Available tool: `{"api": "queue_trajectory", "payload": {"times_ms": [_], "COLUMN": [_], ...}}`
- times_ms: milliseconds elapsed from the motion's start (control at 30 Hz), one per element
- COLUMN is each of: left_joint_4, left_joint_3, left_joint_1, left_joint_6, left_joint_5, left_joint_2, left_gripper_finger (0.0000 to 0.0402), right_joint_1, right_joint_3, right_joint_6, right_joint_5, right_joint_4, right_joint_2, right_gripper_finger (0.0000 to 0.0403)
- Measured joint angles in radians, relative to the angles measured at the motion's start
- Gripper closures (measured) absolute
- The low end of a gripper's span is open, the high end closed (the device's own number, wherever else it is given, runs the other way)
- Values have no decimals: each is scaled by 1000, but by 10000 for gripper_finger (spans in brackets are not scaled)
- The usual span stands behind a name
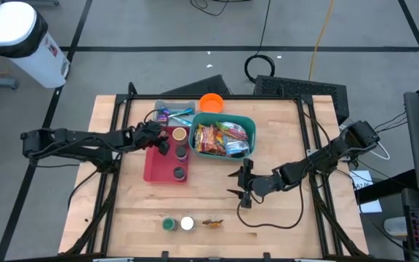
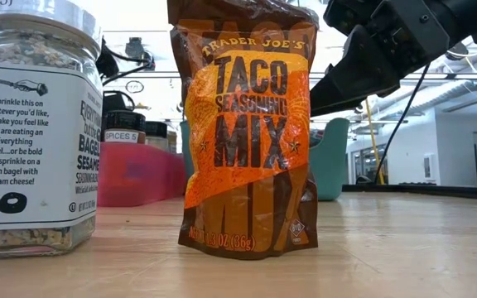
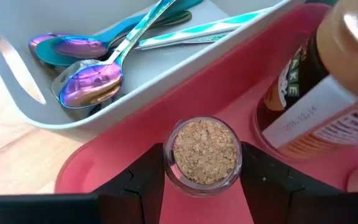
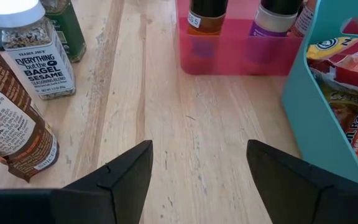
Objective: Pick & Place Food Item
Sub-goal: Put the brown spice bottle into the red bin, then put the orange spice pack into the red bin
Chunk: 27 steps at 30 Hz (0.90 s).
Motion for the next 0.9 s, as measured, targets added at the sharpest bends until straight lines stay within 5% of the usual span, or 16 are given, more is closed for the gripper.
{"api": "queue_trajectory", "payload": {"times_ms": [400, 900], "left_joint_4": [-2, -14], "left_joint_3": [0, 54], "left_joint_1": [2, -1], "left_joint_6": [0, -38], "left_joint_5": [-7, 101], "left_joint_2": [10, 9], "left_gripper_finger": [72, 39], "right_joint_1": [0, 0], "right_joint_3": [0, 0], "right_joint_6": [0, 0], "right_joint_5": [-1, -1], "right_joint_4": [-1, -5], "right_joint_2": [0, 0], "right_gripper_finger": [152, 152]}}
